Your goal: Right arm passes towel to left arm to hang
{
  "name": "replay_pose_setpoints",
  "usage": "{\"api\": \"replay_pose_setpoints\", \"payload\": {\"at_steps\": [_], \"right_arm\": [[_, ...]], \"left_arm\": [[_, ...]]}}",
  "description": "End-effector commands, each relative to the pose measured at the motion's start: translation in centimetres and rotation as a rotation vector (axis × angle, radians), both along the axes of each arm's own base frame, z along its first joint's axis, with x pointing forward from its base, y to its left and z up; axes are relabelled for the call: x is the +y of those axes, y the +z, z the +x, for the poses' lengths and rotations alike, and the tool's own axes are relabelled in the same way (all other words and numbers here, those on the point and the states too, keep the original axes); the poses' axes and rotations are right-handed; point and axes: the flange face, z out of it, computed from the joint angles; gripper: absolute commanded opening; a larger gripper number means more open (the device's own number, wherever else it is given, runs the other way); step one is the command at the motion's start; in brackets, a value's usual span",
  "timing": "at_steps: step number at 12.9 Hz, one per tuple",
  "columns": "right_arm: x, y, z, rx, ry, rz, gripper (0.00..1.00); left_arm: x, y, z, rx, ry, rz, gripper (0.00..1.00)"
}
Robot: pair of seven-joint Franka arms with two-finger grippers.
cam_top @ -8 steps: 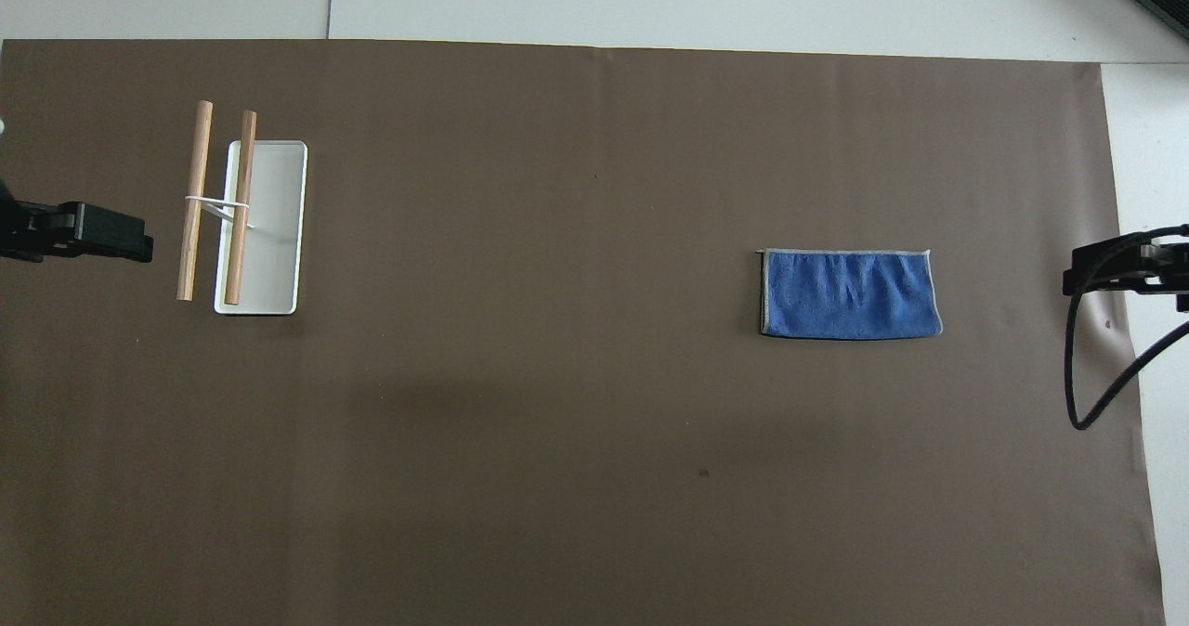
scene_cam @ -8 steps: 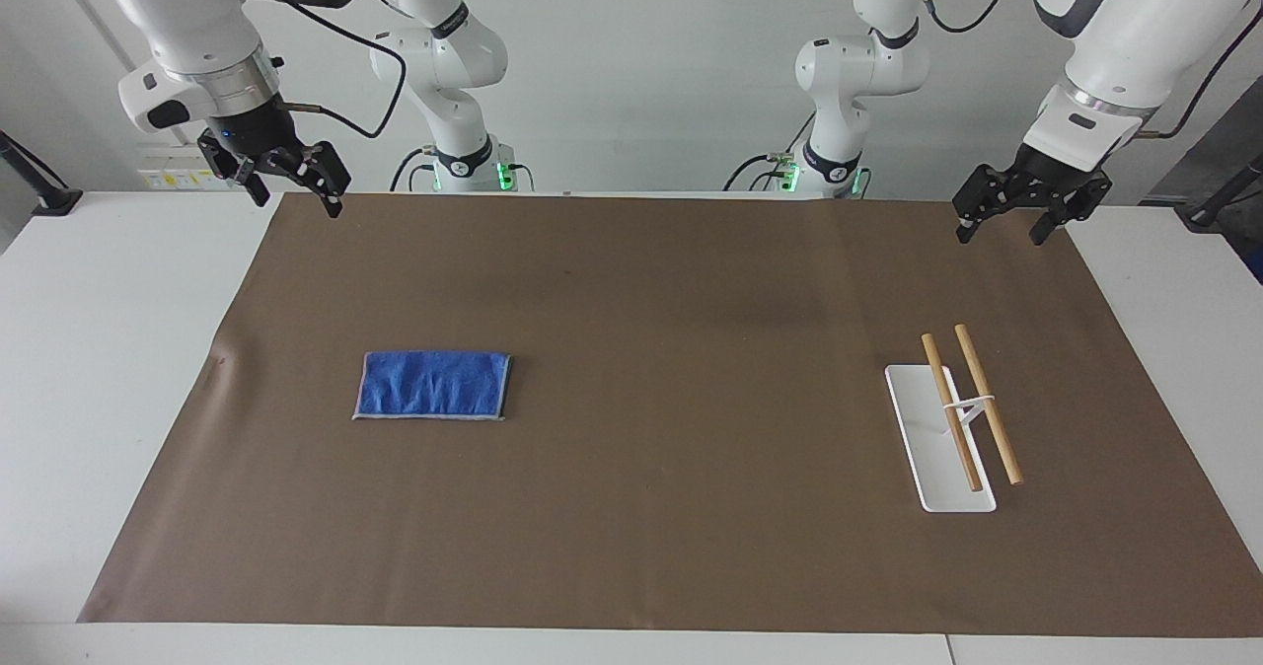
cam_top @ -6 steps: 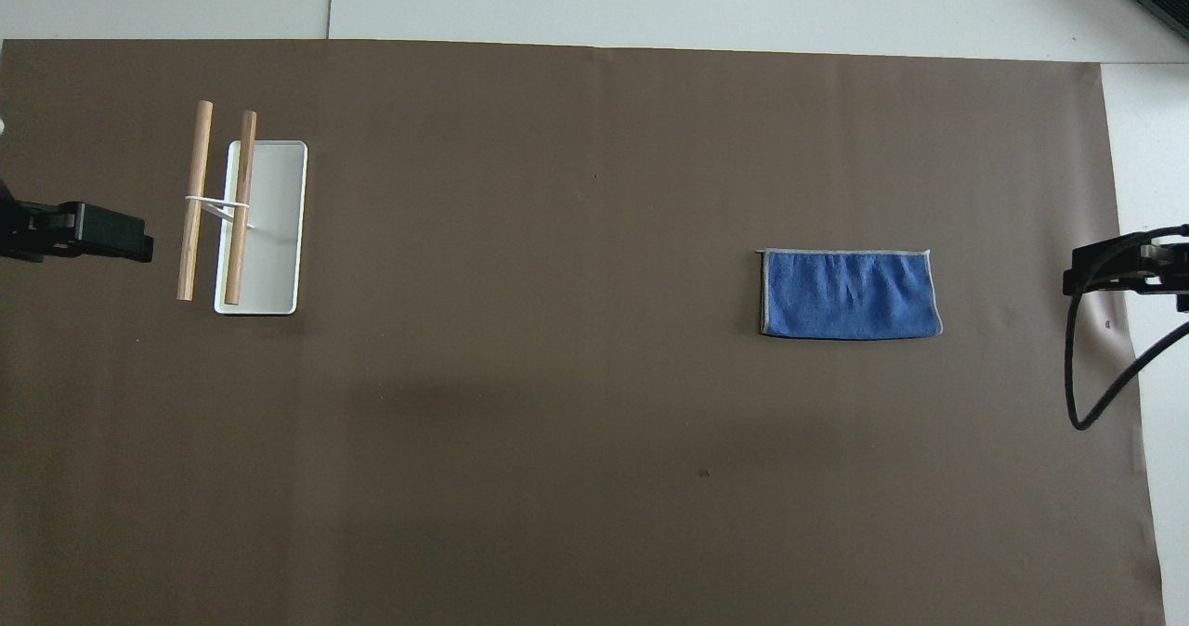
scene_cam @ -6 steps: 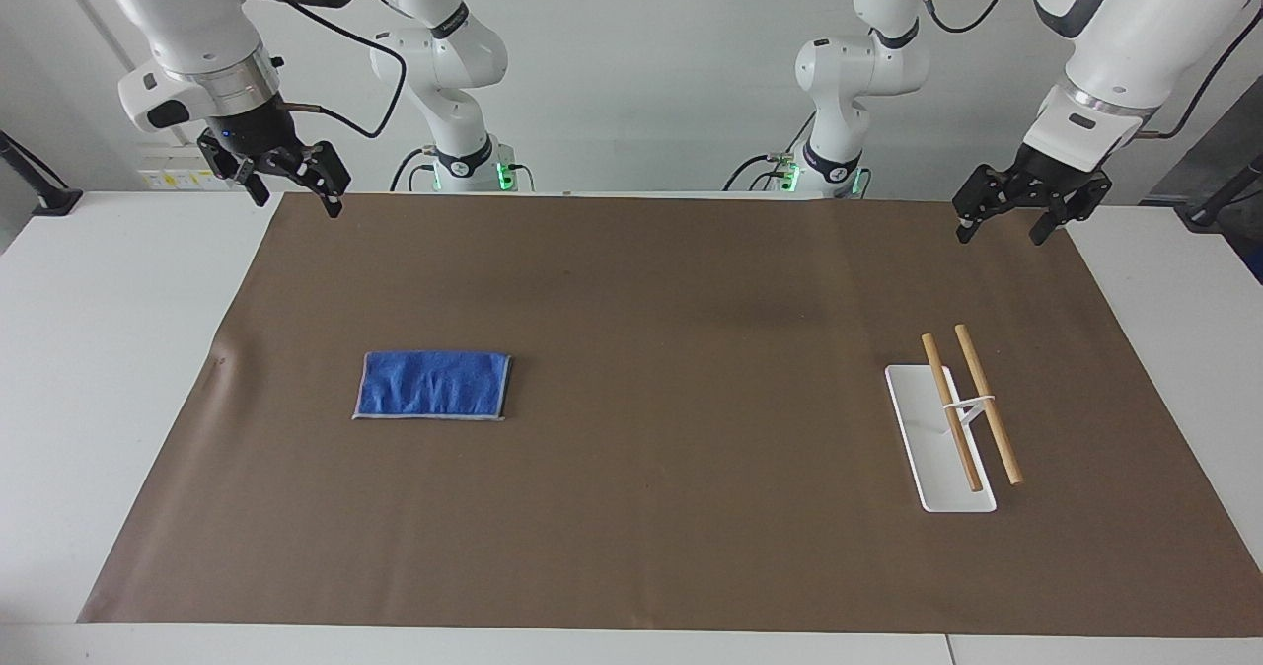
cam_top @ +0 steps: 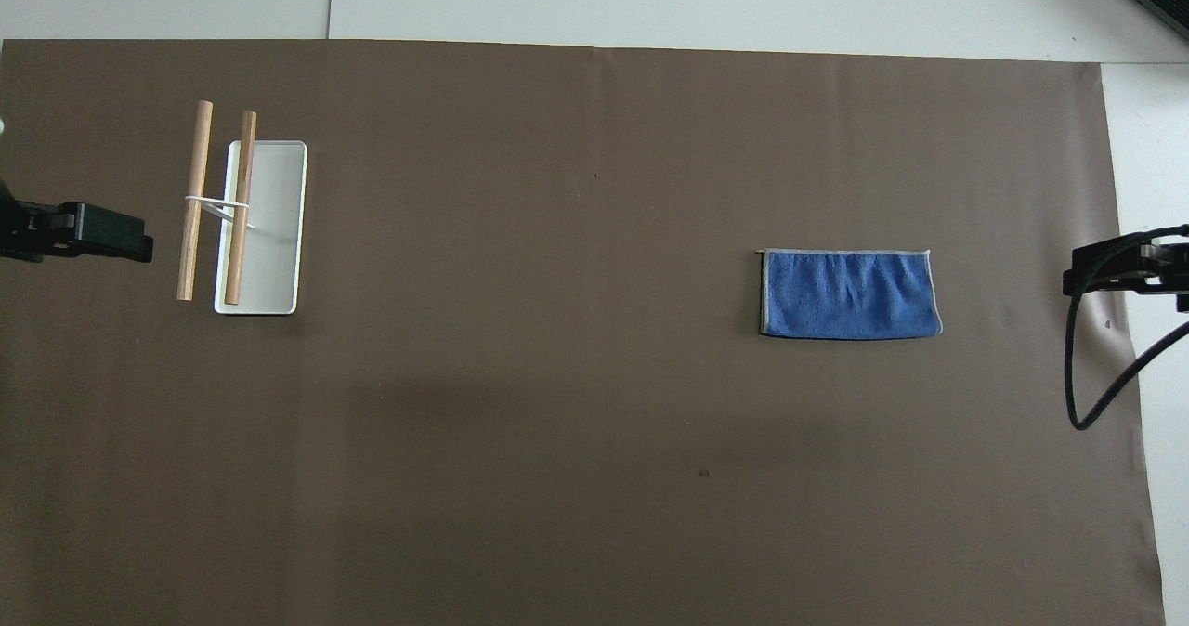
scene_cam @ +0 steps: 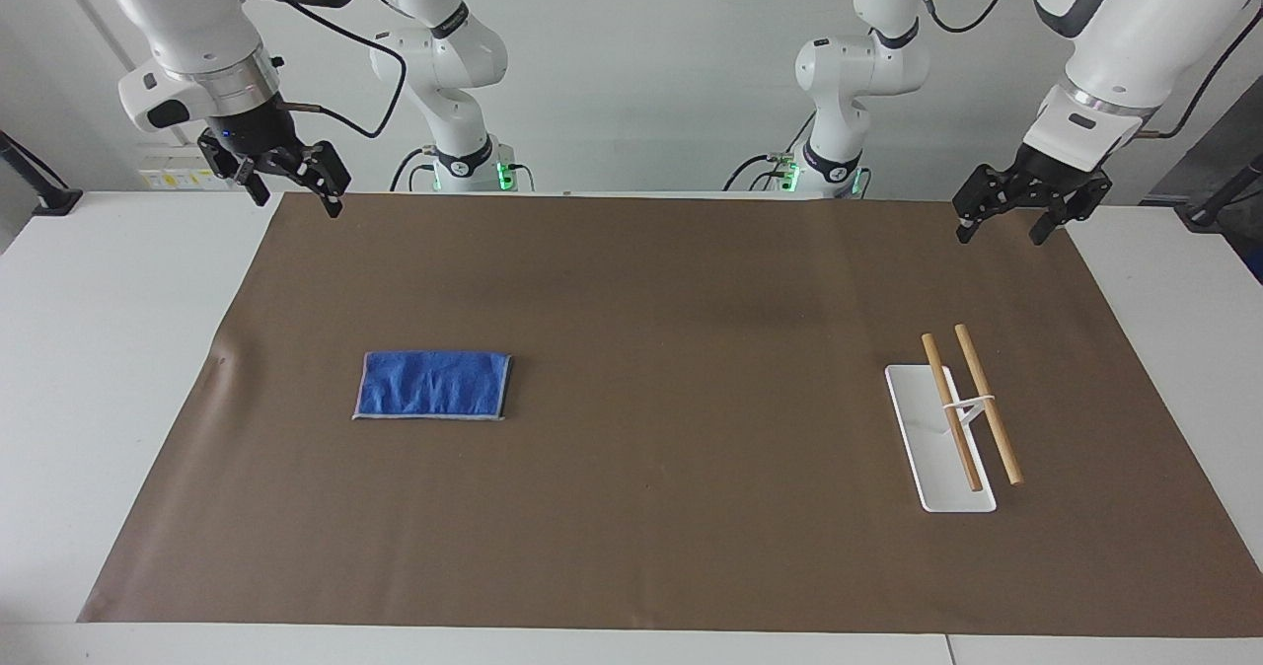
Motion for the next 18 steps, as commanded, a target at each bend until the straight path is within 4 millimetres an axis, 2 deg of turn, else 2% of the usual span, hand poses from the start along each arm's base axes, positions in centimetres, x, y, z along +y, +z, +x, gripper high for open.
{"api": "replay_pose_setpoints", "payload": {"at_steps": [1, 15, 17, 18], "right_arm": [[0.3, 0.0, -0.5, -0.019, -0.010, -0.004, 1.00], [0.3, -0.4, -0.5, -0.027, -0.004, -0.006, 1.00], [0.6, -1.6, -0.2, -0.022, 0.040, -0.010, 1.00], [1.5, -2.1, 0.2, -0.031, 0.060, -0.015, 1.00]], "left_arm": [[0.2, 0.1, -0.6, -0.016, 0.007, 0.020, 1.00], [0.2, 0.2, -0.7, -0.016, 0.007, 0.020, 1.00], [0.2, 0.1, -0.6, -0.013, 0.007, 0.020, 1.00], [0.2, 0.2, -0.7, -0.015, 0.007, 0.020, 1.00]]}}
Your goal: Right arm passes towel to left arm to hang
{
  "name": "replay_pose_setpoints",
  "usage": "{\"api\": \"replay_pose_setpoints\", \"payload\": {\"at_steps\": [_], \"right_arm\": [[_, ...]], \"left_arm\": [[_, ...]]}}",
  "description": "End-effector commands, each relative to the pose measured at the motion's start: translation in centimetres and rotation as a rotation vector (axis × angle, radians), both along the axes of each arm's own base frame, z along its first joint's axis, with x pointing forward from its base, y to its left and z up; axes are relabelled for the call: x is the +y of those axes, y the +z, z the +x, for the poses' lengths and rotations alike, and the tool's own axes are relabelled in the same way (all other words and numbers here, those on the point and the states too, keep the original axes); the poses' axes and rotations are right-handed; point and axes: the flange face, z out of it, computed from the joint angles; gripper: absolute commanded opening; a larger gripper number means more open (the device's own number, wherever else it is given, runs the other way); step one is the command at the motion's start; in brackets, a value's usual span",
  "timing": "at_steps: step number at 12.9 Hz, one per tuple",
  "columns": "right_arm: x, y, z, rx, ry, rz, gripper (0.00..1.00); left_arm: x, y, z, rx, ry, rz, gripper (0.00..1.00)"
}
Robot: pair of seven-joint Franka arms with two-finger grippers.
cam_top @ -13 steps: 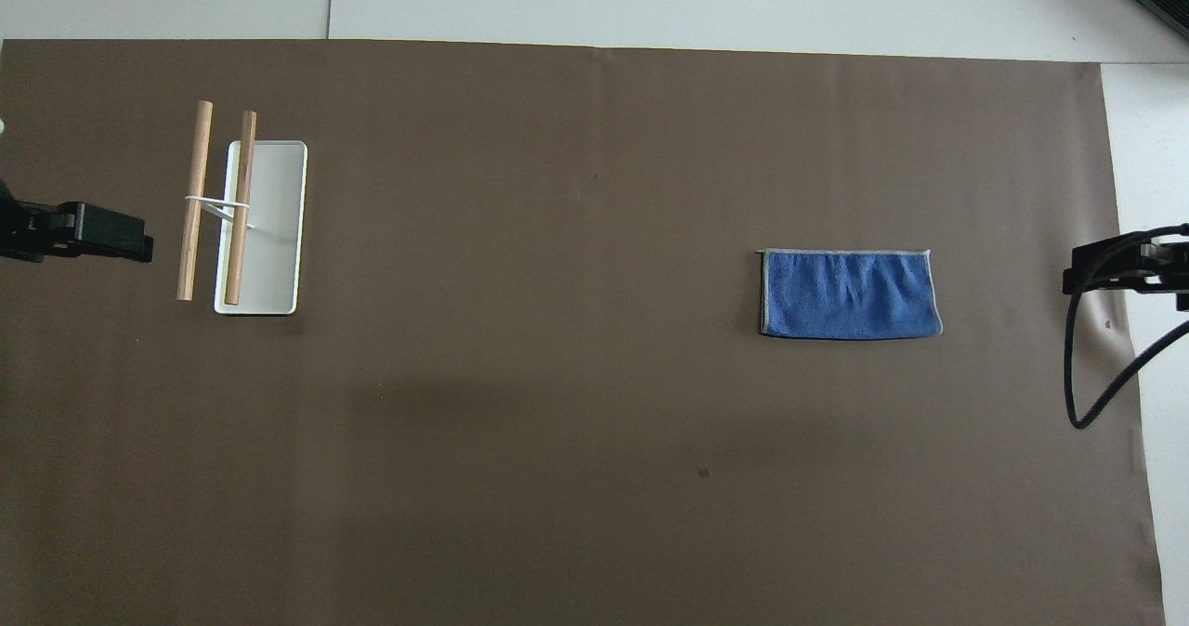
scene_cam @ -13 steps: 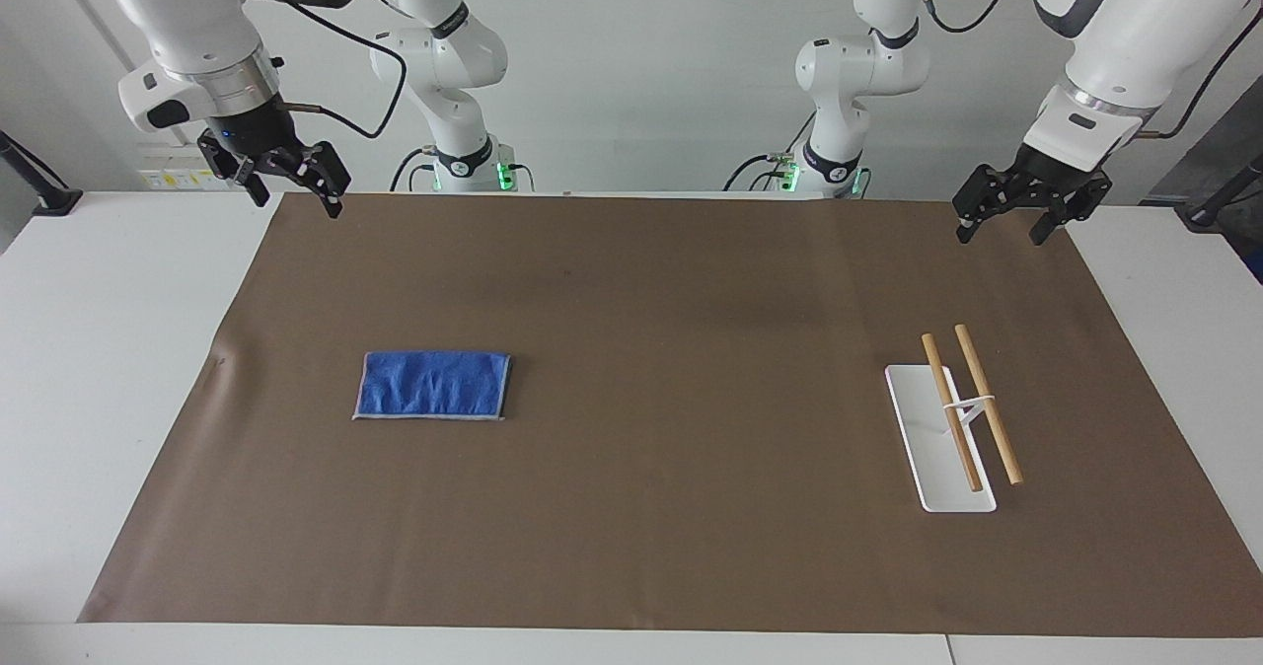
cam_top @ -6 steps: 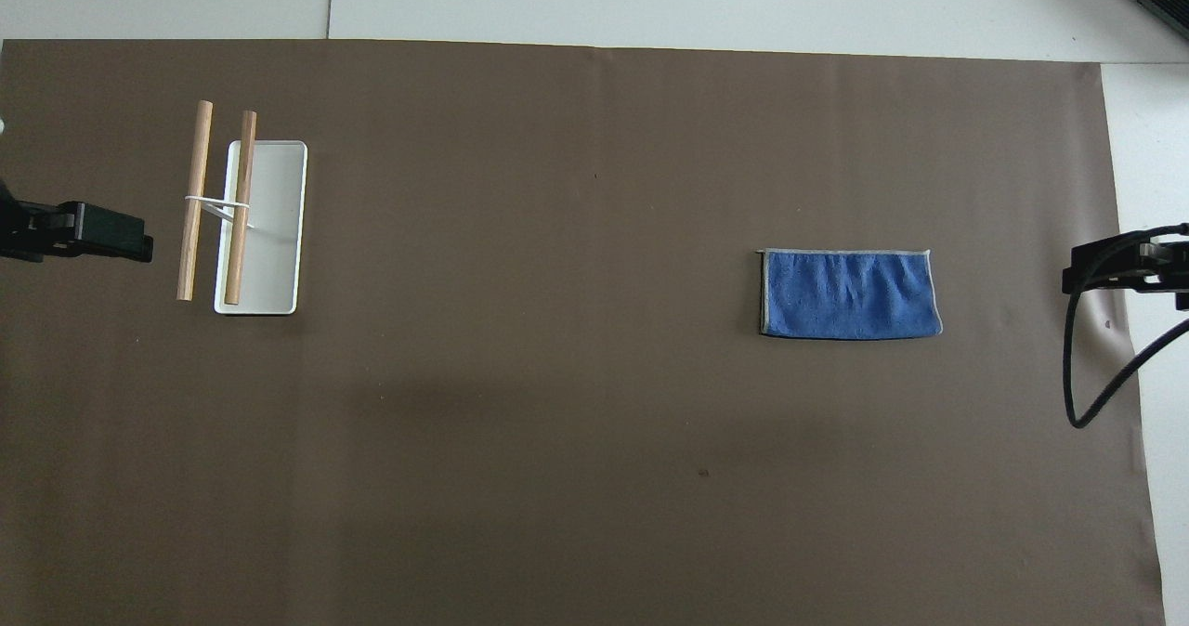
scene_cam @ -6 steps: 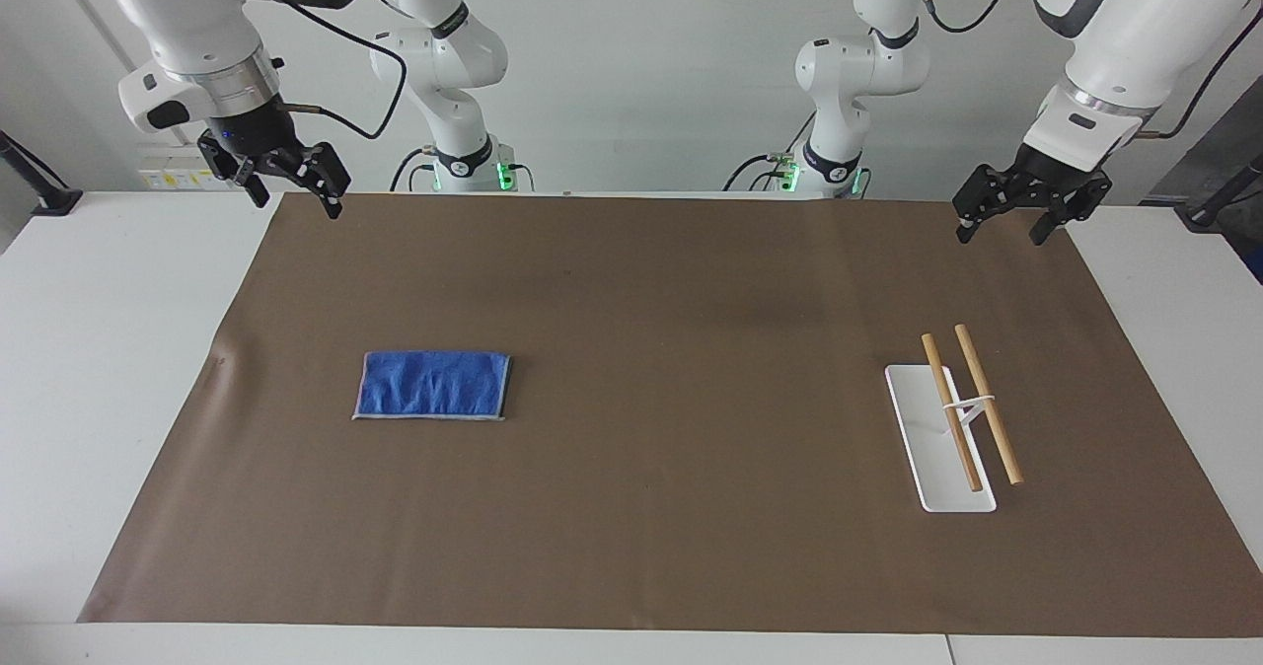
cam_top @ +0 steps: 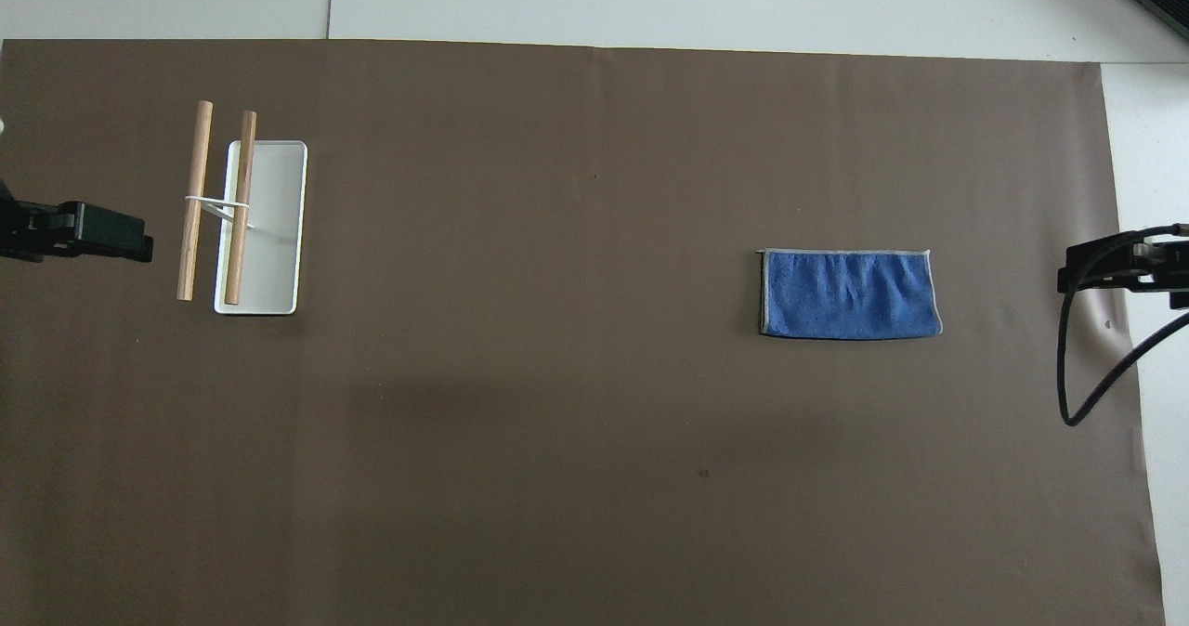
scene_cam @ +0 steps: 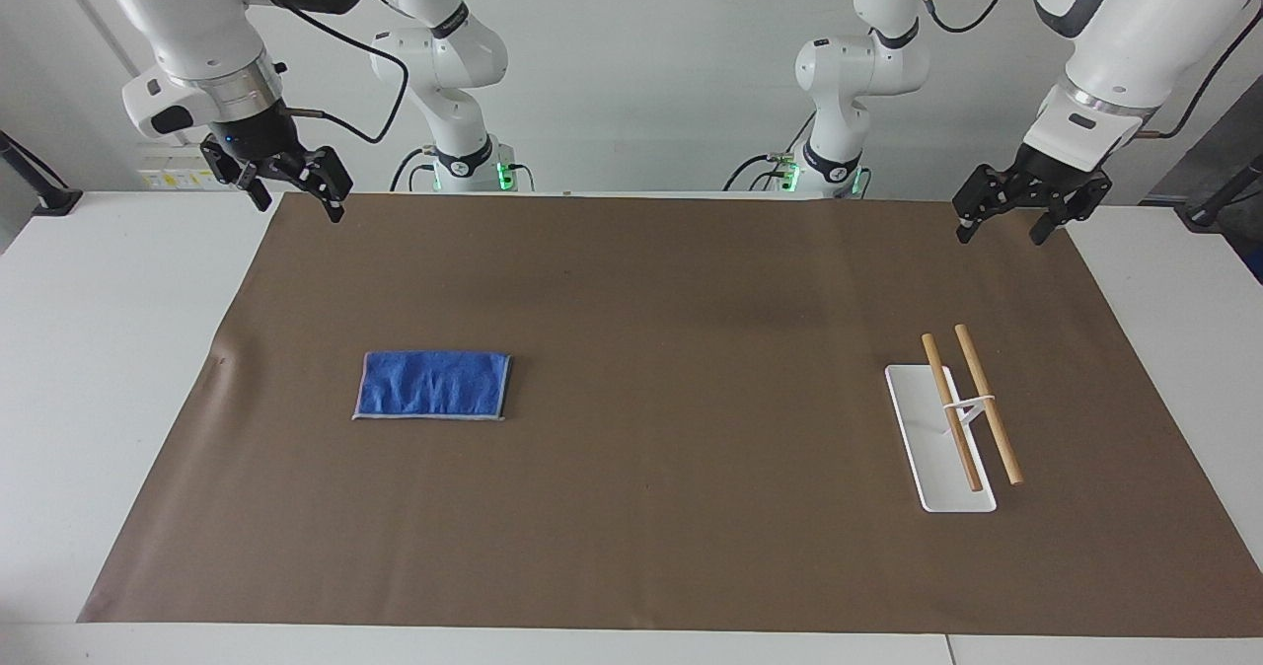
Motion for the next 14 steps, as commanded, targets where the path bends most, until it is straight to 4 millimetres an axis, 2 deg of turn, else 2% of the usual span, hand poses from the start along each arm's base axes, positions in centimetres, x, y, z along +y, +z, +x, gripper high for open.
{"api": "replay_pose_setpoints", "payload": {"at_steps": [1, 2, 3, 5, 7, 10, 11, 14], "right_arm": [[2.1, -1.7, 0.4, -0.028, 0.058, -0.023, 1.00], [2.2, -2.9, 1.1, -0.037, 0.060, -0.025, 1.00], [2.4, -5.0, 1.7, -0.054, 0.066, -0.025, 1.00], [4.7, -10.8, 2.1, -0.086, 0.090, -0.020, 1.00], [5.1, -16.0, 2.2, -0.122, 0.090, -0.010, 1.00], [5.3, -22.0, 2.7, -0.127, 0.103, -0.007, 1.00], [5.4, -24.3, 2.5, -0.133, 0.107, -0.005, 1.00], [5.8, -29.3, 1.6, -0.192, 0.132, -0.001, 1.00]], "left_arm": [[0.2, 0.2, -0.7, -0.015, 0.007, 0.020, 1.00], [0.2, 0.1, -0.6, -0.015, 0.007, 0.020, 1.00], [0.2, 0.1, -0.6, -0.013, 0.007, 0.020, 1.00], [0.2, 0.1, -0.7, -0.015, 0.005, 0.020, 1.00], [0.2, 0.1, -0.7, -0.015, 0.005, 0.020, 1.00], [0.2, 0.1, -0.7, -0.015, 0.005, 0.020, 1.00], [0.1, 0.1, -0.7, -0.015, 0.004, 0.020, 1.00], [0.1, 0.1, -0.7, -0.015, 0.004, 0.020, 1.00]]}}
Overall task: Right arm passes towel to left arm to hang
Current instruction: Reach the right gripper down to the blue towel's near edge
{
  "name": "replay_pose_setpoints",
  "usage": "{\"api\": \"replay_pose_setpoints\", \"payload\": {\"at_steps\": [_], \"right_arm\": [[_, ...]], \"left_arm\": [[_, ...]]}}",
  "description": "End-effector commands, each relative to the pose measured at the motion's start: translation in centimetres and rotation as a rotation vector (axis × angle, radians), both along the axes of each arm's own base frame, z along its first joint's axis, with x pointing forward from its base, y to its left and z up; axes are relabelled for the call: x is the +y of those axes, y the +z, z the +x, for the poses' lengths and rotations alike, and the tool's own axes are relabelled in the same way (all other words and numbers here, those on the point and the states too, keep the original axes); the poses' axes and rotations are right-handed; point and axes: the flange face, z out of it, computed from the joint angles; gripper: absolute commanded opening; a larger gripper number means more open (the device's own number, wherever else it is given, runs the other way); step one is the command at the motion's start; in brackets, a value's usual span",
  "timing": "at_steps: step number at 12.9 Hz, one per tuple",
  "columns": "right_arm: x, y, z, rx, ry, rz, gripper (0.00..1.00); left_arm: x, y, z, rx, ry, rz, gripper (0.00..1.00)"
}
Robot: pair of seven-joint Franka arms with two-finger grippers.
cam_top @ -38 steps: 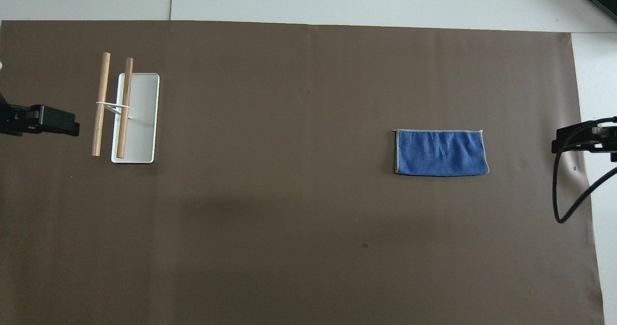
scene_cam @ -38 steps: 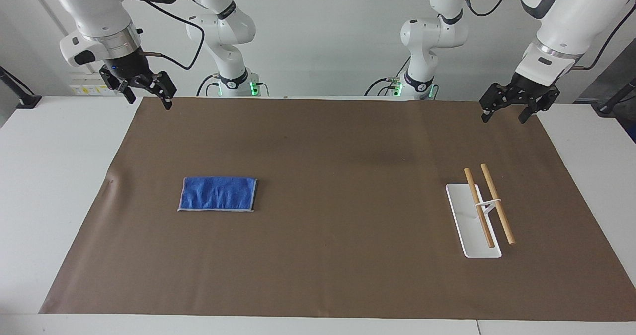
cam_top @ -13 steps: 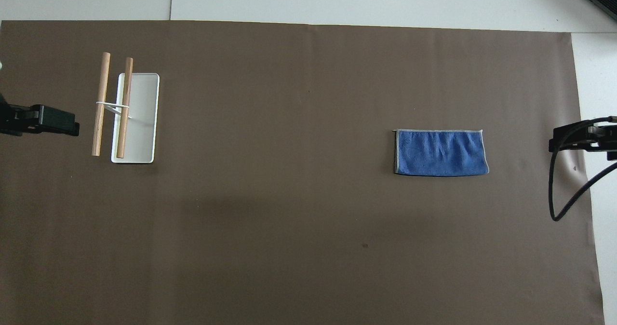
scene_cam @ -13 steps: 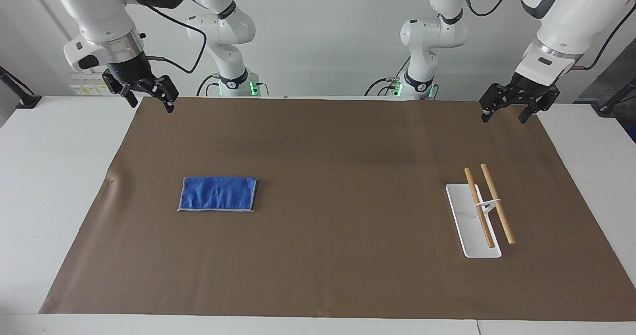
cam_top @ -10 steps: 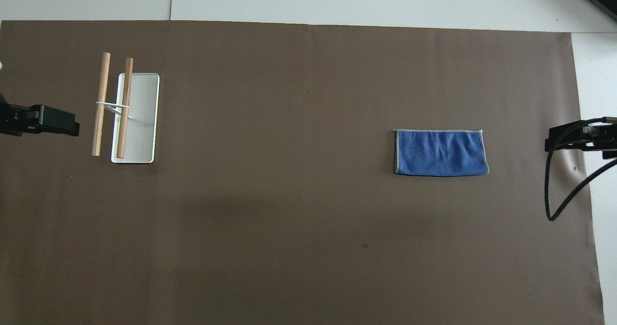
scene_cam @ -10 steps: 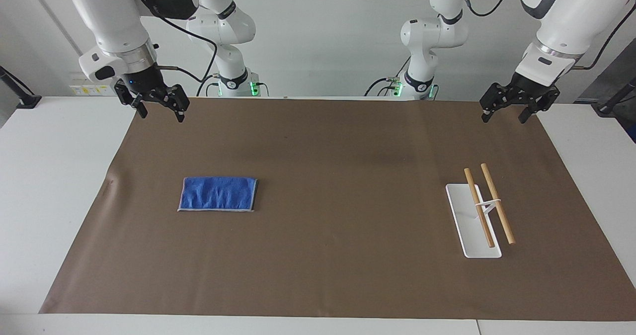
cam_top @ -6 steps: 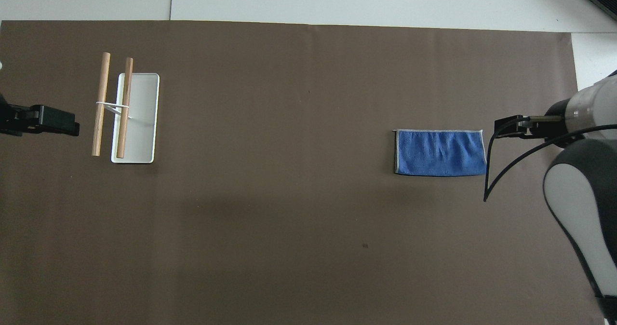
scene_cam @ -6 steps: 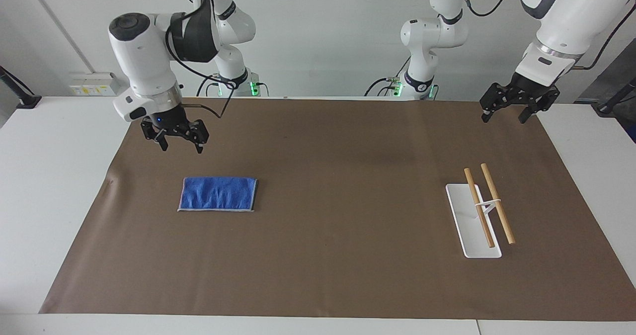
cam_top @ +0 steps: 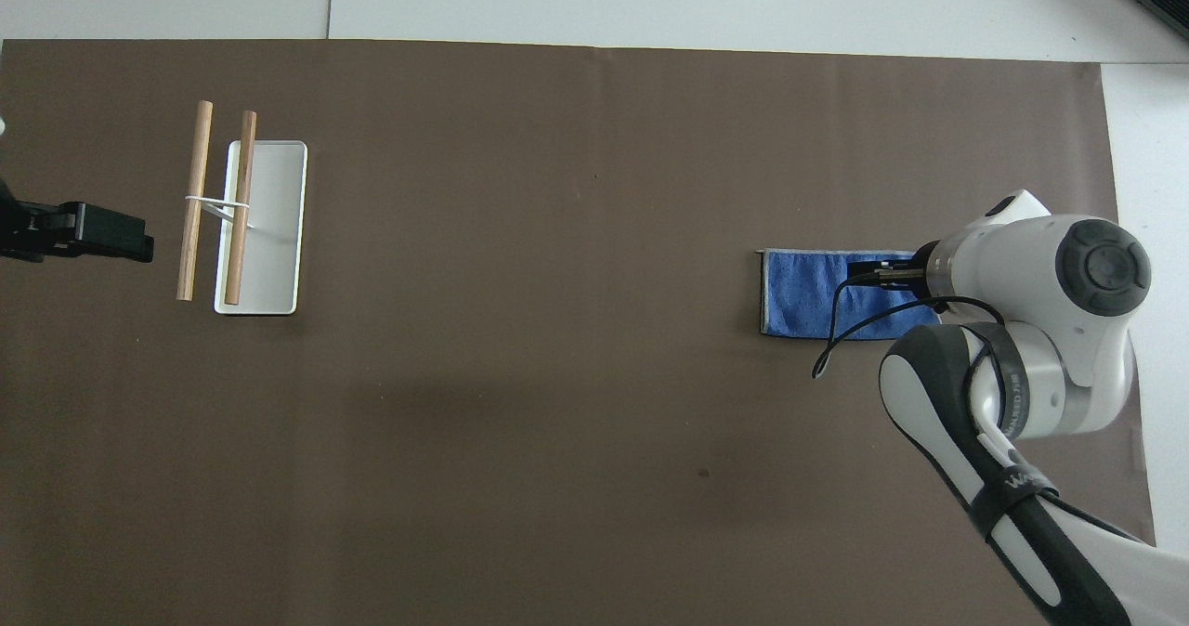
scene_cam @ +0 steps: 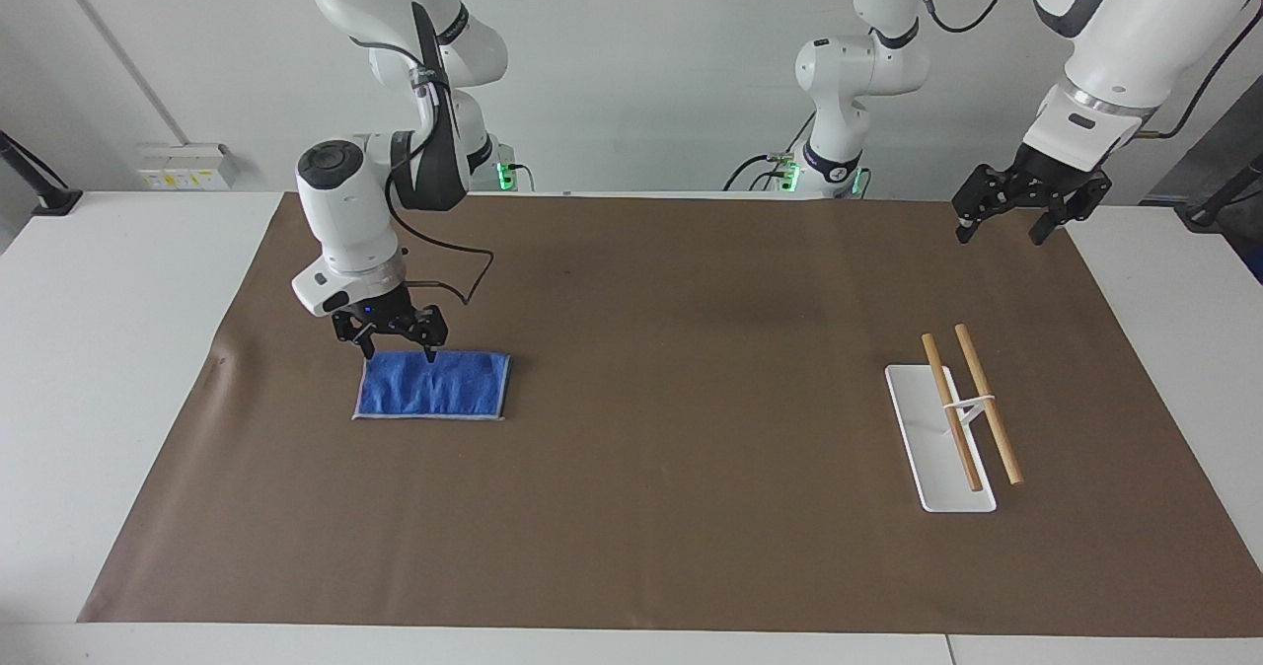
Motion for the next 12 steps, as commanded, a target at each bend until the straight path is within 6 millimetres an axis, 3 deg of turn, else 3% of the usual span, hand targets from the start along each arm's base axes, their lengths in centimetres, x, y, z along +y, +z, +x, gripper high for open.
{"api": "replay_pose_setpoints", "payload": {"at_steps": [1, 6, 12], "right_arm": [[0.4, -3.2, -1.1, -0.033, 0.022, 0.001, 1.00], [0.2, -6.1, -1.8, -0.034, 0.033, 0.003, 1.00], [0.2, -7.0, -1.8, -0.019, 0.065, -0.003, 1.00]], "left_arm": [[0.1, 0.1, -0.7, -0.015, 0.005, 0.020, 1.00], [0.1, 0.1, -0.7, -0.015, 0.005, 0.020, 1.00], [0.1, 0.1, -0.7, -0.015, 0.005, 0.020, 1.00]]}}
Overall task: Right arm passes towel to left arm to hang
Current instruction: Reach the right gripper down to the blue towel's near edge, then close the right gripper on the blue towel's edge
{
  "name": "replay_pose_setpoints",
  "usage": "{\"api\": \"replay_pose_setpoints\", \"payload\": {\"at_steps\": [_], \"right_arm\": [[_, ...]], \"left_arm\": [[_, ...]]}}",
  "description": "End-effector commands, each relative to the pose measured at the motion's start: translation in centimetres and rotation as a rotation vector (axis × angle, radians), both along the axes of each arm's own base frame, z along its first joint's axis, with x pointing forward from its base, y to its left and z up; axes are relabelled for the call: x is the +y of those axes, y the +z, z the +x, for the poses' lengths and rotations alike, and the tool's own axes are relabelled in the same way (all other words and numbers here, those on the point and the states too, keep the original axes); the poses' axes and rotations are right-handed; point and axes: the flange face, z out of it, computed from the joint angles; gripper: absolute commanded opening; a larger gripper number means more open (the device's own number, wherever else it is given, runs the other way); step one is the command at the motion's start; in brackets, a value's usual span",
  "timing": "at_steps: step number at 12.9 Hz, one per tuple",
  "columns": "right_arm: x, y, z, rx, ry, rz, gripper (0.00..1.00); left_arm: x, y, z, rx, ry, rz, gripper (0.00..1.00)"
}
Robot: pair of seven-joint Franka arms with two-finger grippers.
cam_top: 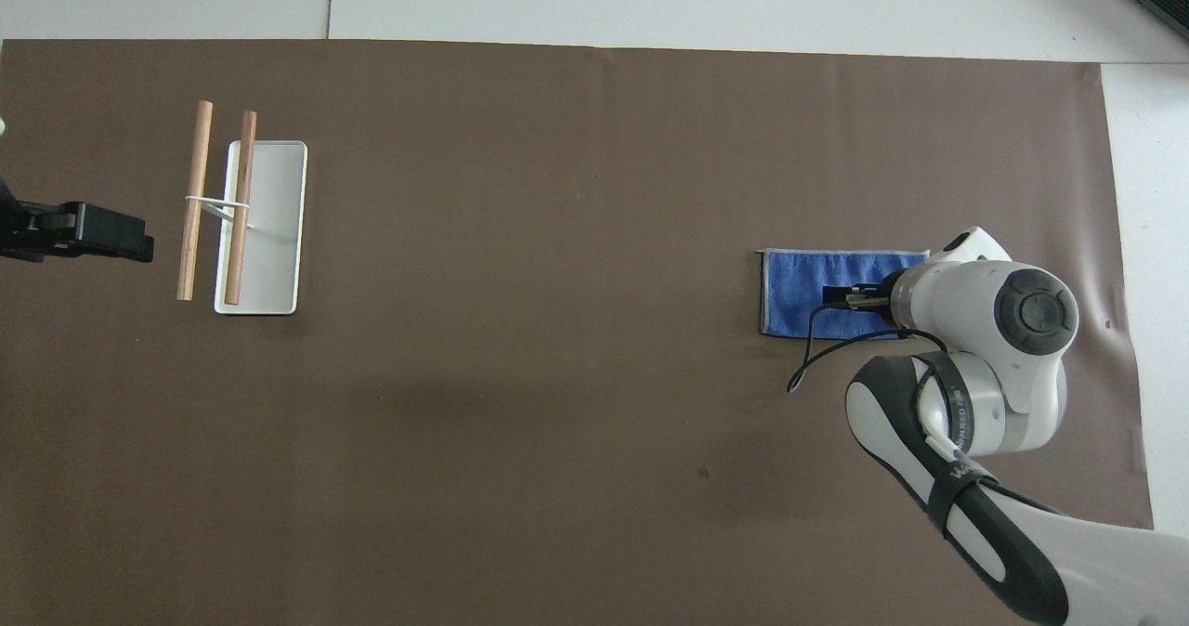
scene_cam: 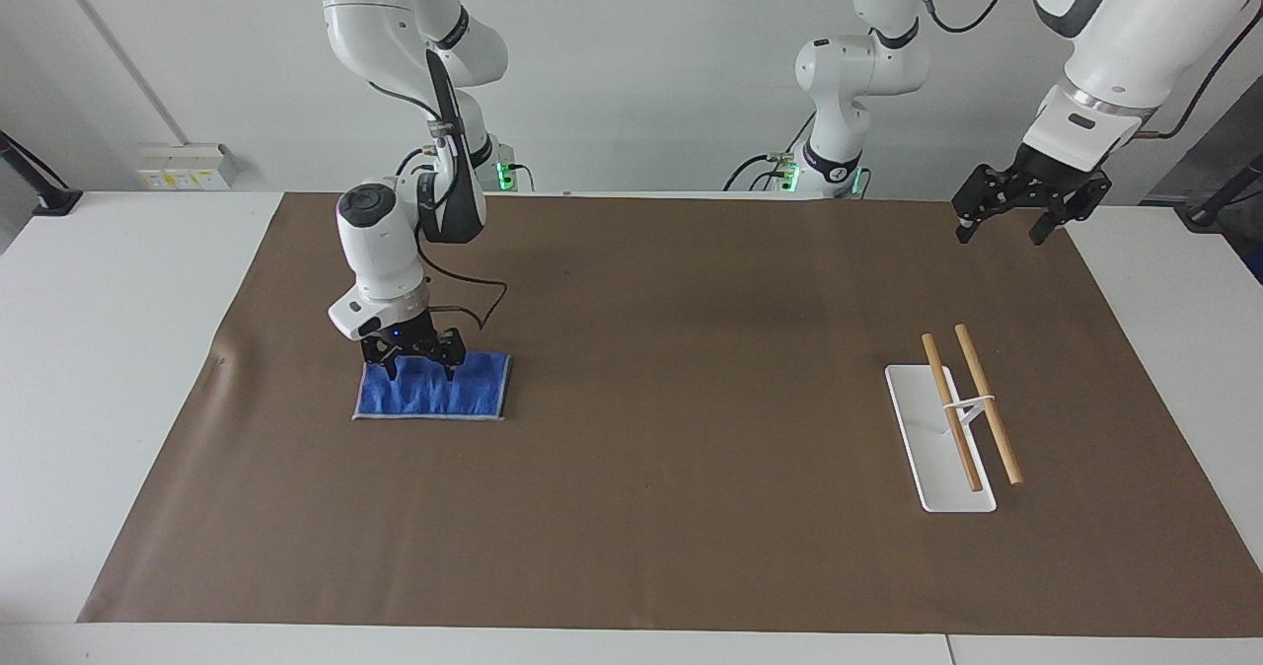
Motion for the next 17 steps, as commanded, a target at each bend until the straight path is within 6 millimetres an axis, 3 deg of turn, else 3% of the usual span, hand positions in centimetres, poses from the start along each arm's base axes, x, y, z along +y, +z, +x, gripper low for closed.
{"api": "replay_pose_setpoints", "payload": {"at_steps": [1, 5, 8, 10, 11, 15, 17], "right_arm": [[0.0, -0.5, 0.0, -0.026, 0.020, 0.006, 1.00], [0.2, -1.0, 0.1, -0.033, 0.021, 0.011, 1.00], [0.3, -1.0, 0.1, -0.030, 0.038, 0.009, 0.53], [0.2, -1.1, 0.0, -0.025, 0.035, 0.008, 0.13], [0.2, -1.1, 0.0, -0.022, 0.029, 0.010, 0.00], [1.9, 1.2, 1.0, -0.008, 0.029, 0.031, 0.00], [2.3, 4.7, 2.0, 0.013, 0.012, 0.052, 0.00]], "left_arm": [[0.1, 0.1, -0.7, -0.015, 0.005, 0.020, 1.00], [0.1, 0.1, -0.7, -0.015, 0.005, 0.020, 1.00], [0.2, 0.1, -0.7, -0.015, 0.006, 0.020, 1.00], [0.2, 0.1, -0.7, -0.015, 0.006, 0.020, 1.00], [0.2, 0.1, -0.7, -0.015, 0.006, 0.020, 1.00], [0.3, 0.1, -0.6, -0.015, 0.008, 0.020, 1.00], [0.1, 0.2, -0.7, -0.015, 0.005, 0.018, 1.00]]}}
